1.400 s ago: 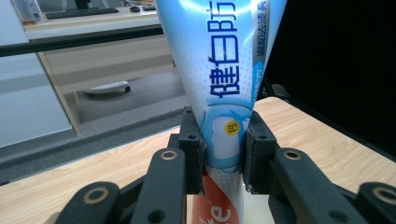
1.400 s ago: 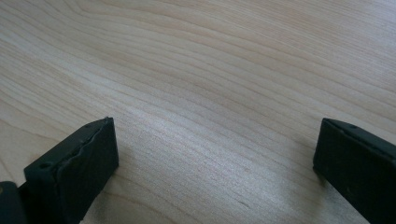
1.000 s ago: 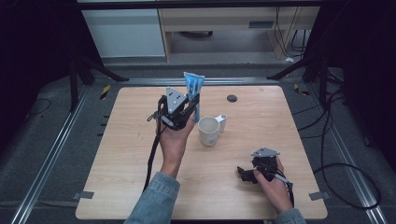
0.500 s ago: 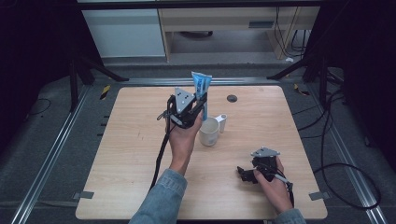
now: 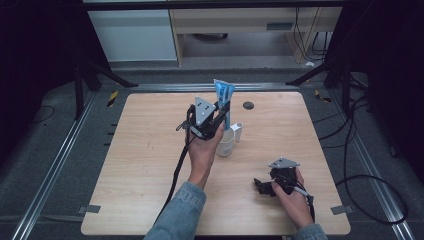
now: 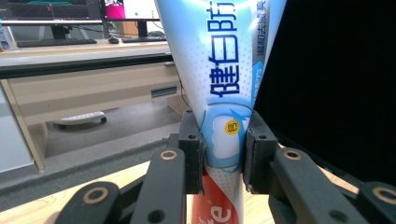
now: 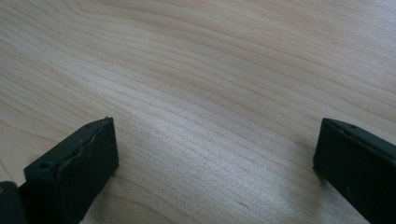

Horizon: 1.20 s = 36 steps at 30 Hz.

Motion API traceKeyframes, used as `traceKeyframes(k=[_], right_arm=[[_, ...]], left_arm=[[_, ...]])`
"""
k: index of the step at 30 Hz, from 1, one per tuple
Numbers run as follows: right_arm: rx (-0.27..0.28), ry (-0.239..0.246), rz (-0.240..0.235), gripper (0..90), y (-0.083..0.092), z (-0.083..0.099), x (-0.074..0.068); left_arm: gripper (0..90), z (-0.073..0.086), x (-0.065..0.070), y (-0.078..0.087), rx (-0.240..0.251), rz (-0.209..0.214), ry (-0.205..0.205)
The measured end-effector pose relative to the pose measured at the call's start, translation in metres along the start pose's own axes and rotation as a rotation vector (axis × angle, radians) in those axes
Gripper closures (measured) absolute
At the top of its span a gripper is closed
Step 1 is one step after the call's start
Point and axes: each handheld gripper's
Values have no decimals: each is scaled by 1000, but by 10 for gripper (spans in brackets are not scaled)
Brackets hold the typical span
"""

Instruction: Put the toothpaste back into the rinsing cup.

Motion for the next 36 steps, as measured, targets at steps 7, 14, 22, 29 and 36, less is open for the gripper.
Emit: traceKeyframes(k=[7, 14, 22, 29, 36], right_arm=[[0, 0, 0, 3, 0, 0, 0], [-1, 2, 1, 3, 0, 0, 0], [-1, 2, 2, 3, 0, 0, 0], [-2, 1, 1, 3, 0, 0, 0], [-2, 2, 2, 3, 0, 0, 0]], left_arm=[[725, 9, -4, -3, 3, -13, 4], [725, 20, -7, -9, 4, -15, 7], [726, 27, -8, -10, 5, -15, 13], [726, 37, -9, -13, -12, -19, 12], [725, 48, -12, -16, -28, -23, 15]])
Point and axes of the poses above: each handheld gripper's, and its own axes: y roughly backward along the jaws, z roughly out of its underside, x roughly to its right, and after that the axes turned 15 degrees about y, right-handed
